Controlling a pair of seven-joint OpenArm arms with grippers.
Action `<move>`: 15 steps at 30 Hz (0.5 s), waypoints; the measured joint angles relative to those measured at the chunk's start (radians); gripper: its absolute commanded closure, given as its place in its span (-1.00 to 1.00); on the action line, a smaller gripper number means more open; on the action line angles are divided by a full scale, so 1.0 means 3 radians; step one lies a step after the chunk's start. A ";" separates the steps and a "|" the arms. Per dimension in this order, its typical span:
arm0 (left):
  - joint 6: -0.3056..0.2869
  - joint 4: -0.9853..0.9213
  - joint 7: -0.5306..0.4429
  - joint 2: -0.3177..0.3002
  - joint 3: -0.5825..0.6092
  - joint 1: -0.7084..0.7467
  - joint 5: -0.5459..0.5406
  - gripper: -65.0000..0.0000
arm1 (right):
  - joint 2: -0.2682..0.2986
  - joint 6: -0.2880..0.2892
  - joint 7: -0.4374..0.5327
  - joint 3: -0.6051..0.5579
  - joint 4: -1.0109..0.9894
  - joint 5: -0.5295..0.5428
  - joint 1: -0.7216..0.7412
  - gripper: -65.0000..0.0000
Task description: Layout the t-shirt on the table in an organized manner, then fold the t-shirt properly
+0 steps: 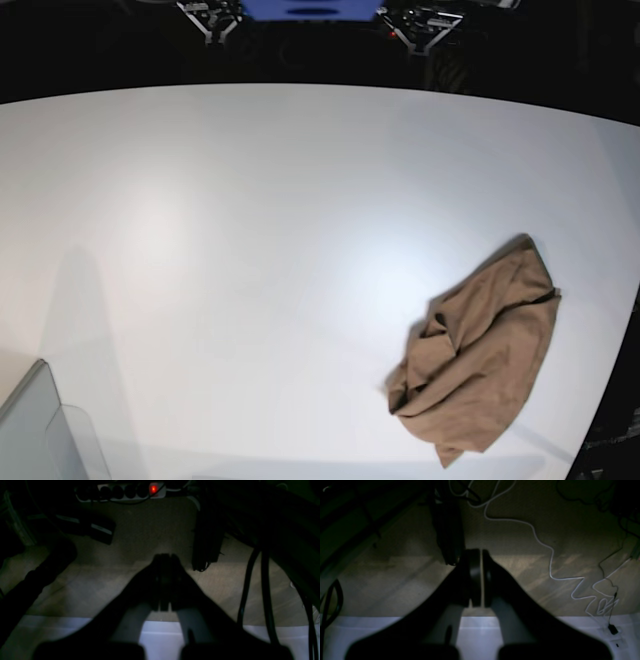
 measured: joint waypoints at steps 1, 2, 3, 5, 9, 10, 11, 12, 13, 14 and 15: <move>0.0001 0.0000 0.0000 -0.0008 0.0000 0.0000 0.0000 1.00 | 0.0000 0.0000 0.0000 0.0000 0.0000 0.0000 0.0000 1.00; 0.0000 0.0000 -0.0001 -0.0010 0.0000 0.0000 0.0000 1.00 | 0.0000 0.0000 0.0000 0.0000 0.0000 0.0000 0.0000 1.00; 0.0001 0.0000 -0.0001 -0.0013 0.0000 0.0000 0.0000 1.00 | 0.0000 0.0000 0.0000 0.0000 0.0000 0.0000 0.0000 1.00; 0.0001 0.0000 -0.0001 -0.0013 0.0000 0.0000 0.0000 1.00 | 0.0000 0.0000 -0.0001 0.0000 0.0000 0.0000 0.0000 1.00; 0.0001 0.0000 -0.0005 -0.0010 -0.0001 0.0000 0.0000 1.00 | 0.0000 0.0000 0.0000 0.0000 0.0000 0.0000 0.0000 1.00; 0.0001 0.0000 -0.0011 -0.0011 0.0000 0.0000 0.0001 1.00 | 0.0000 0.0000 0.0000 0.0000 0.0000 0.0000 0.0000 1.00; 0.0001 0.0000 -0.0011 -0.0011 0.0000 0.0000 0.0001 1.00 | 0.0000 0.0000 0.0000 0.0000 0.0000 0.0000 0.0000 1.00; 0.0001 0.0000 -0.0011 -0.0010 0.0000 0.0000 0.0000 1.00 | 0.0000 0.0000 0.0000 0.0000 0.0000 0.0000 0.0000 1.00; 0.0001 0.0011 -0.0010 -0.0011 0.0000 0.0000 0.0000 1.00 | 0.0000 0.0000 0.0000 0.0000 0.0000 0.0000 0.0000 1.00; 0.0001 0.0057 -0.0003 -0.0013 0.0000 0.0010 0.0000 1.00 | 0.0000 0.0000 0.0000 0.0000 0.0000 0.0000 0.0000 1.00; 0.0001 0.0127 0.0010 -0.0015 0.0000 0.0027 0.0000 1.00 | 0.0000 0.0000 0.0000 0.0000 0.0000 0.0000 0.0000 1.00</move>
